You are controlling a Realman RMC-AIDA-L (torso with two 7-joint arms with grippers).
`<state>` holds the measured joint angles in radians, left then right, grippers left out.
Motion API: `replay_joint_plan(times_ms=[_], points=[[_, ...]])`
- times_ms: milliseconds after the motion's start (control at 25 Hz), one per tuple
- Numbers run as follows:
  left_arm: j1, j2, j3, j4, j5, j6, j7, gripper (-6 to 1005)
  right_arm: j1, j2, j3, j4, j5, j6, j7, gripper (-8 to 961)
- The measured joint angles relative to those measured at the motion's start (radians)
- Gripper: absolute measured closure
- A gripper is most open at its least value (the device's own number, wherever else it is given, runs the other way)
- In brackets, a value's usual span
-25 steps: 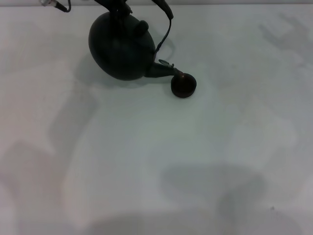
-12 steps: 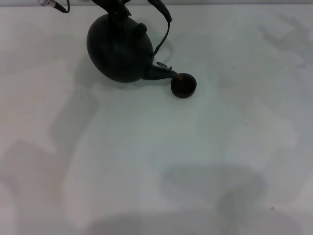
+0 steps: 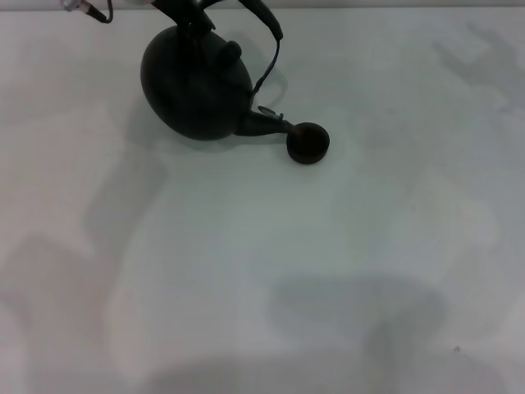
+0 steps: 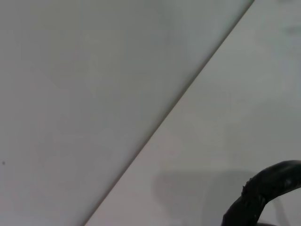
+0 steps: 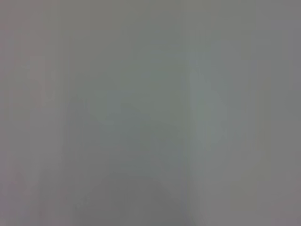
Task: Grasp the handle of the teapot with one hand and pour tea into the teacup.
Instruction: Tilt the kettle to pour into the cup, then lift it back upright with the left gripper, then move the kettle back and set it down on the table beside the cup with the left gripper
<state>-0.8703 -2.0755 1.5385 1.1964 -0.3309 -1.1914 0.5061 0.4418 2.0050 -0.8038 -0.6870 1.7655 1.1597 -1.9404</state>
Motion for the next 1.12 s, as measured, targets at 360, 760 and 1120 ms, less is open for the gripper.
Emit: replay_joint_plan(times_ms=[360,760,1120], points=[[0.0,0.0,0.002,0.0,0.006,-0.003,0.0,840,0.0,0.001,0.0,0.001,0.0,0.0,0.0,135],[0.037,-0.004,0.002,0.004,-0.018,0.043,-0.016,841,0.0,0.002,-0.002,0.003,0.0,-0.007,0.0,135],[0.206,-0.002,-0.008,0.073,-0.165,0.227,-0.019,841,0.013,-0.001,-0.002,0.003,-0.003,-0.03,0.007,135]])
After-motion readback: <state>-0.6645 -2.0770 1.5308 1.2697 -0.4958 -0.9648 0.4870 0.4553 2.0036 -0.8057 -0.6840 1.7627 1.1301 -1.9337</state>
